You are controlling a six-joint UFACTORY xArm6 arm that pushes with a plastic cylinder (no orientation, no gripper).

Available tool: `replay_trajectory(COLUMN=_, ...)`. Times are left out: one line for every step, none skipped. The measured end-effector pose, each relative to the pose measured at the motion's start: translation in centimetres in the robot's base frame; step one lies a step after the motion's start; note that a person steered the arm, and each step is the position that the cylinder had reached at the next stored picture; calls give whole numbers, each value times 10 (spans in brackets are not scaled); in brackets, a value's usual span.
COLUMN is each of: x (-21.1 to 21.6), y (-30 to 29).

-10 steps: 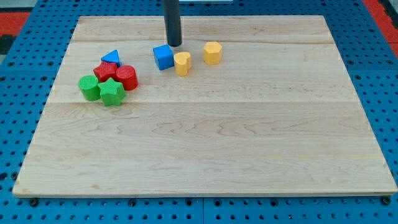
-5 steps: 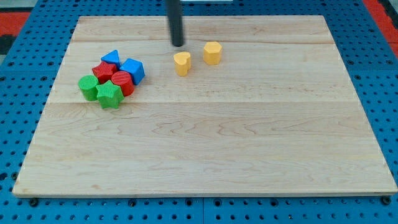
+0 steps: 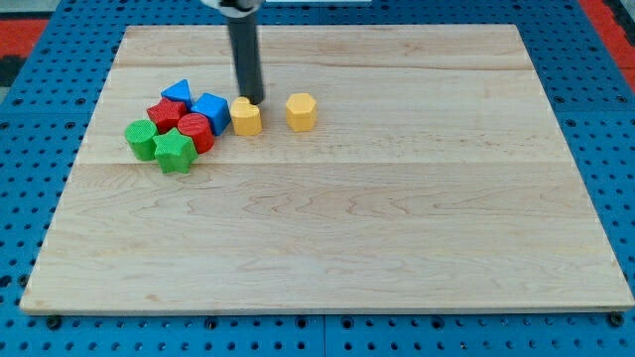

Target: Move the yellow blocks to the right side of the blue cube

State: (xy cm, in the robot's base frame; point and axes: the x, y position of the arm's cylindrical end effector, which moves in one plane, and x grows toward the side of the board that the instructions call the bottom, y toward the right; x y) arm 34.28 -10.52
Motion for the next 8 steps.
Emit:
replay_trajectory(x=6, y=-20)
replay_trajectory(x=-15, y=39)
replay_trajectory(x=1, y=108)
replay_trajectory(x=35, y=110)
replay_trajectory(x=50, y=75)
replay_trajectory(x=51, y=62)
replay_trajectory(x=85, y=106)
replay_trajectory(x=107, y=83)
